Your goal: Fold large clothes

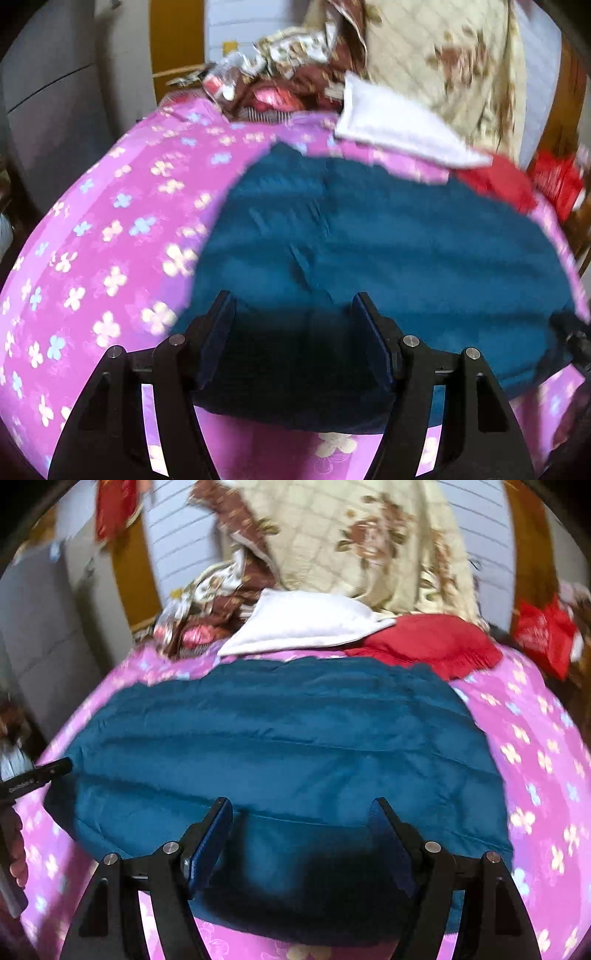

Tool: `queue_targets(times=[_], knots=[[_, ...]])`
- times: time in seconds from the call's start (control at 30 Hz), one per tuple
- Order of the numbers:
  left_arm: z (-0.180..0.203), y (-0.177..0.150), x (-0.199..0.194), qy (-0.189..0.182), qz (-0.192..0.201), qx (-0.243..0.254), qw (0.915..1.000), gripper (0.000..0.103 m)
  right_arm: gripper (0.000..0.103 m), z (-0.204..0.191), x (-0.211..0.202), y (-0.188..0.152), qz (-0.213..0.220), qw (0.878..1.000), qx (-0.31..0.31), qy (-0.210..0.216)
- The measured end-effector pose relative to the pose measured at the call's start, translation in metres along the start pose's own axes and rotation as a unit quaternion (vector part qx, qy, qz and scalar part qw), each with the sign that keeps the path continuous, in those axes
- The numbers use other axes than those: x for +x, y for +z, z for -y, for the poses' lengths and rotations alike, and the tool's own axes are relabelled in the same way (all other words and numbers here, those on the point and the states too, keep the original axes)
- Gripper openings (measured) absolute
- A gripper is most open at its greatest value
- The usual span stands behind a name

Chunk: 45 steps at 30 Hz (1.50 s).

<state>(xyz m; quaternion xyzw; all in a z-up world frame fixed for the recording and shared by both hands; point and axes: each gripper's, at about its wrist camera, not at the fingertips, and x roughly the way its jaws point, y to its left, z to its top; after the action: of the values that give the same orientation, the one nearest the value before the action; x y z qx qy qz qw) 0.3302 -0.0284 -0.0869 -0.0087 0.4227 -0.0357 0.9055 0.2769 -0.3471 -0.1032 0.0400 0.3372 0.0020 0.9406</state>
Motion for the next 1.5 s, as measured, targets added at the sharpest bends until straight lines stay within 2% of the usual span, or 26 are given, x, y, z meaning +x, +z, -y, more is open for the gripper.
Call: queue_targets(times=[0.13, 0.2, 0.27, 0.37, 0.5, 0.57, 0.67, 0.73, 0.8, 0.93, 0.97, 1.03, 1.13, 1.23, 1.3, 1.4, 1.5], knots=[[0.014, -0.007, 0.017, 0.037, -0.009, 0.027, 0.9989, 0.067, 0.075, -0.004, 0.031, -0.001, -0.042, 0.999, 0.006, -0.002], [0.012, -0.002, 0.01, 0.011, -0.011, 0.02, 0.9997, 0.067, 0.075, -0.003, 0.027, 0.004, -0.043, 0.999, 0.017, 0.006], [0.01, 0.005, 0.003, -0.013, -0.003, 0.009, 0.9999, 0.067, 0.075, -0.003, 0.014, 0.015, -0.014, 0.999, 0.023, 0.023], [0.01, 0.022, 0.003, -0.009, 0.01, 0.002, 0.9999, 0.067, 0.075, -0.005, 0.015, 0.035, 0.009, 1.0, 0.018, 0.016], [0.014, 0.041, 0.035, 0.016, -0.018, -0.004, 0.9997, 0.067, 0.075, 0.002, 0.057, 0.05, -0.025, 0.999, 0.034, -0.006], [0.018, 0.043, 0.047, 0.032, -0.02, 0.008, 0.9992, 0.071, 0.088, 0.011, 0.076, 0.05, -0.034, 0.998, 0.051, -0.005], [0.02, 0.045, 0.048, 0.043, -0.017, 0.013, 0.9988, 0.072, 0.091, 0.013, 0.085, 0.053, -0.038, 0.998, 0.044, -0.015], [0.016, 0.045, 0.041, 0.02, -0.015, 0.003, 0.9997, 0.072, 0.091, 0.012, 0.077, 0.056, -0.039, 0.998, 0.036, -0.017], [0.014, 0.043, 0.035, 0.011, -0.008, -0.001, 0.9999, 0.072, 0.091, 0.015, 0.058, 0.051, -0.014, 0.999, 0.036, -0.02], [0.013, 0.035, 0.042, 0.031, -0.005, 0.008, 0.9995, 0.075, 0.091, 0.028, 0.029, 0.026, 0.021, 0.998, 0.064, -0.012], [0.012, 0.033, 0.044, 0.037, -0.003, 0.011, 0.9993, 0.079, 0.091, 0.032, 0.032, 0.02, 0.016, 0.997, 0.069, -0.015], [0.014, 0.03, 0.043, 0.045, -0.003, 0.012, 0.9989, 0.079, 0.091, 0.038, 0.043, 0.01, -0.007, 0.997, 0.07, -0.01], [0.014, 0.025, 0.023, 0.032, -0.001, 0.011, 0.9994, 0.079, 0.091, 0.036, 0.032, 0.007, -0.005, 0.998, 0.059, -0.022], [0.011, 0.007, -0.004, 0.026, 0.027, 0.014, 0.9992, 0.079, 0.091, 0.035, 0.007, -0.007, 0.016, 0.998, 0.064, -0.008], [0.012, -0.007, -0.009, 0.035, 0.039, 0.021, 0.9984, 0.079, 0.091, 0.035, 0.002, -0.019, 0.016, 0.998, 0.062, -0.006], [0.018, -0.024, 0.006, 0.054, 0.02, 0.046, 0.9973, 0.079, 0.091, 0.034, 0.012, -0.033, -0.003, 0.999, 0.047, -0.014], [0.021, -0.029, -0.006, 0.062, 0.033, 0.048, 0.9964, 0.079, 0.091, 0.033, 0.005, -0.032, -0.01, 0.998, 0.054, -0.015]])
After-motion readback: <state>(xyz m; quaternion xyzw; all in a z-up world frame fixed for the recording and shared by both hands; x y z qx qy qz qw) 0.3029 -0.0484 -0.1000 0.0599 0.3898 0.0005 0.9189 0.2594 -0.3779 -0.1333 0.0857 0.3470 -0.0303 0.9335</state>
